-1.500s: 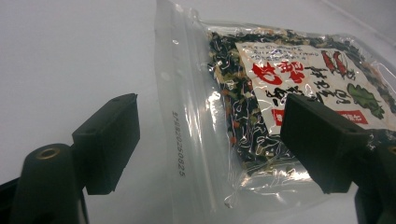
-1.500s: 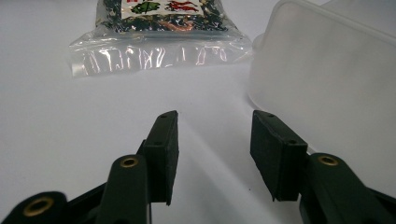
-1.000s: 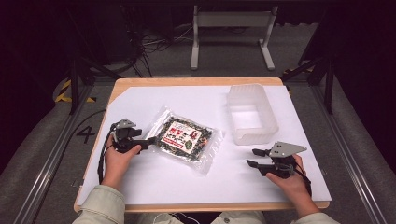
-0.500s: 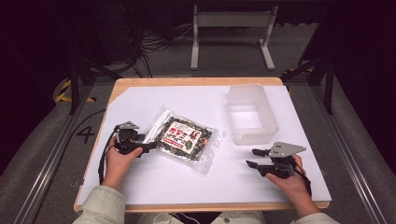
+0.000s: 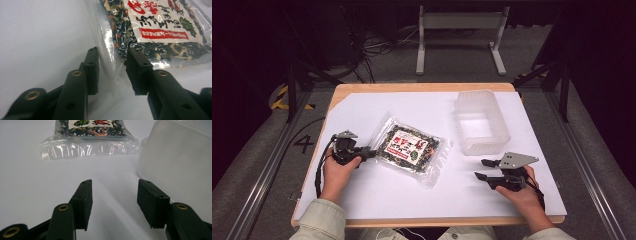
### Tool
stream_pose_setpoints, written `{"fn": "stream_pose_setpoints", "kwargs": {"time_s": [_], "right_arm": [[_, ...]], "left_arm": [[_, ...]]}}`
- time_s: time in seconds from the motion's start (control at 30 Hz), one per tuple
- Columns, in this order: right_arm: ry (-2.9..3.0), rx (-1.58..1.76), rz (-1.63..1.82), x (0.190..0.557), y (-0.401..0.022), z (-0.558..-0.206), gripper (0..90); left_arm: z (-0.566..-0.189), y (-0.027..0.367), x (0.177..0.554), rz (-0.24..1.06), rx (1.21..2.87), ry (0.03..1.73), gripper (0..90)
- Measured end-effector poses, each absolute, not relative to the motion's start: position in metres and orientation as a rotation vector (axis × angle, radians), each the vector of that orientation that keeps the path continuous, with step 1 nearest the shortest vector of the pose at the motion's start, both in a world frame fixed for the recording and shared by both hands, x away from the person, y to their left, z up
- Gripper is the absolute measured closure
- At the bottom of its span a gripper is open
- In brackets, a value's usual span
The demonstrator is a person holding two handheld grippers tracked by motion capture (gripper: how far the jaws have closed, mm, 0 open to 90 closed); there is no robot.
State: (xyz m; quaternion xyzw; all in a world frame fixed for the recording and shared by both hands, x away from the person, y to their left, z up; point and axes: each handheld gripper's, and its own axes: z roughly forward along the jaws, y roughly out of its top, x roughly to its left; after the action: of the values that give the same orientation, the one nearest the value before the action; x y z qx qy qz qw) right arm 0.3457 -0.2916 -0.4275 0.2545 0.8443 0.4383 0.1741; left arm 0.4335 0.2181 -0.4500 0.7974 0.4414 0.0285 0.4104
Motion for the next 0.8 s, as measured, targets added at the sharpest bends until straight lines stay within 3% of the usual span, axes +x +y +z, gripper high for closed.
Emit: {"fn": "stream_pose_setpoints", "kwargs": {"time_s": [0.03,0.4,0.8], "right_arm": [[2.393,0.721,1.244,0.346,-0.292,-0.427,45.8],[2.395,0.719,1.249,0.346,-0.292,-0.428,45.3],[2.394,0.724,1.246,0.345,-0.293,-0.427,46.3]], "left_arm": [[-0.450,0.217,0.433,0.069,2.004,1.123,72.7],[-0.447,0.218,0.429,0.075,1.953,1.171,88.5],[-0.426,0.220,0.418,0.139,1.848,1.130,89.6]]}}
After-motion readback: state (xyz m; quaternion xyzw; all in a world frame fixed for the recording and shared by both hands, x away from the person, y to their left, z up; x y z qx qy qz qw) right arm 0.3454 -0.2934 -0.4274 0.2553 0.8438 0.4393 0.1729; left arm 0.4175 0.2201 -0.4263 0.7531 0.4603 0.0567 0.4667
